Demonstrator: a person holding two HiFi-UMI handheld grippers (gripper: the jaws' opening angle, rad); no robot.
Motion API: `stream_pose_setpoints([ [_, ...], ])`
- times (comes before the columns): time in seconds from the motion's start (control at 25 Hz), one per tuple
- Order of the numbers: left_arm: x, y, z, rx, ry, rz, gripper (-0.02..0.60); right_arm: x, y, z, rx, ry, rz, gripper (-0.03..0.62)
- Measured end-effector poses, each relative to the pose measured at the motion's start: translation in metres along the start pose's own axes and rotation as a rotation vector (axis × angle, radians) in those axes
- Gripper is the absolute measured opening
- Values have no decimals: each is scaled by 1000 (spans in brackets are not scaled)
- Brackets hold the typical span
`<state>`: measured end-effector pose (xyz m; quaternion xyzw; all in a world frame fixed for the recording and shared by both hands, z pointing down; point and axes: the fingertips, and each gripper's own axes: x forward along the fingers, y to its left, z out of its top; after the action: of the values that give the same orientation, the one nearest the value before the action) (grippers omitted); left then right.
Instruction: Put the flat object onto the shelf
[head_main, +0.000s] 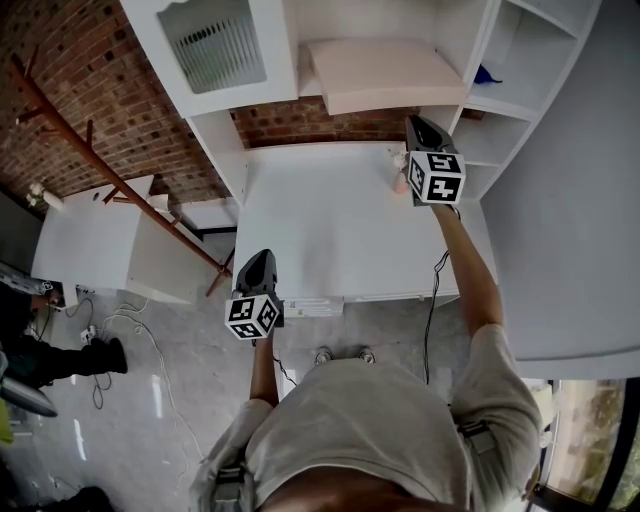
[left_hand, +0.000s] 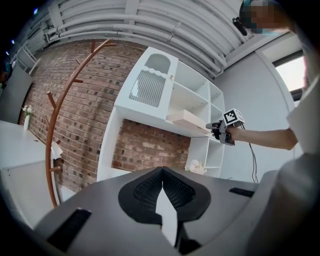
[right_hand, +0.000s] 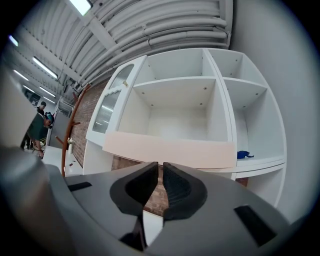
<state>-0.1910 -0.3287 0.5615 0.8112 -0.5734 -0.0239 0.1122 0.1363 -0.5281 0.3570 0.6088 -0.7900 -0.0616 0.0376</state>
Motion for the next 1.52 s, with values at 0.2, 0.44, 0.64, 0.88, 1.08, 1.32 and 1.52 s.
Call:
stream_pose_setpoints([
  [0.2, 2, 5, 1, -5, -3, 9, 15, 14, 2, 3, 13, -2, 4, 51],
  [0.44, 7, 13, 2, -9, -10, 24, 15, 33, 3, 2, 18, 2, 1, 51],
  [0.64, 12, 23, 5, -12, -16, 39, 15, 47, 6, 2, 26, 0, 3, 51],
  [0.88, 20, 28, 3, -15, -12, 46, 15, 64, 8, 1, 34, 1, 5, 51],
  [1.08, 24, 30, 3, -15, -11, 54, 15, 80, 7, 1, 33, 11, 9, 51],
  [1.32, 24, 35, 2, -15, -12, 70, 15, 97, 4, -1, 46, 25, 19, 51],
  [1.52, 22, 42, 4, -17, -16, 81, 15, 110, 11, 0, 63, 33, 39, 51],
])
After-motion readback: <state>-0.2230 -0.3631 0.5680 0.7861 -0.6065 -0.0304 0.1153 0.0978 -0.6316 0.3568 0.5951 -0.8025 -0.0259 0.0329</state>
